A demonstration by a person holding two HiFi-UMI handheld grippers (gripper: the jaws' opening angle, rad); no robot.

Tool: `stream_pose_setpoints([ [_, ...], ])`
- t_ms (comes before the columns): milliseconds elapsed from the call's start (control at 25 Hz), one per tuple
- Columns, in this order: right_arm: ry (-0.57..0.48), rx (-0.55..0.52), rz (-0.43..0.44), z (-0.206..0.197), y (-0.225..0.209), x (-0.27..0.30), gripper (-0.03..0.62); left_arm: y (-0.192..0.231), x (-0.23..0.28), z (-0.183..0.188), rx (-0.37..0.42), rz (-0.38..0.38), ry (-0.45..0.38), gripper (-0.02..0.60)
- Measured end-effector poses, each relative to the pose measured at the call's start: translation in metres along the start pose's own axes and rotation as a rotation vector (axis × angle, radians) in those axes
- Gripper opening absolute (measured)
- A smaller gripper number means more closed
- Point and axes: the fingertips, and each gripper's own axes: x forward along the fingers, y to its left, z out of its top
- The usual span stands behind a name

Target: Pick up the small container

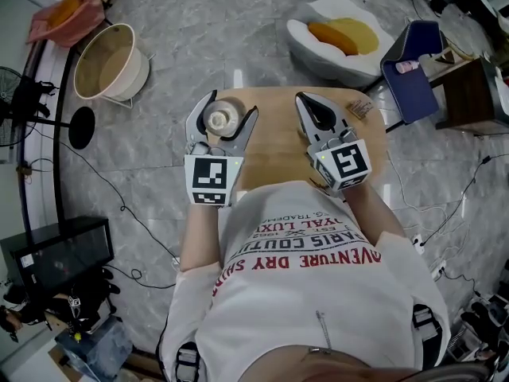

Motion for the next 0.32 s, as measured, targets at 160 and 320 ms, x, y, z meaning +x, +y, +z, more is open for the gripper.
stream_pose_setpoints([
  [160,0.001,0.014,-0.004,0.0005,0.0021,0.0,-0.005,0.0013,-0.002,-0.0027,-0.008,0.002,0.006,0.339],
  [320,0.001,0.013,-0.002,0.0012,0.0037,0.0009,-0.005,0.0025,-0.0032,-0.0041,-0.015,0.002,0.007,0.34],
])
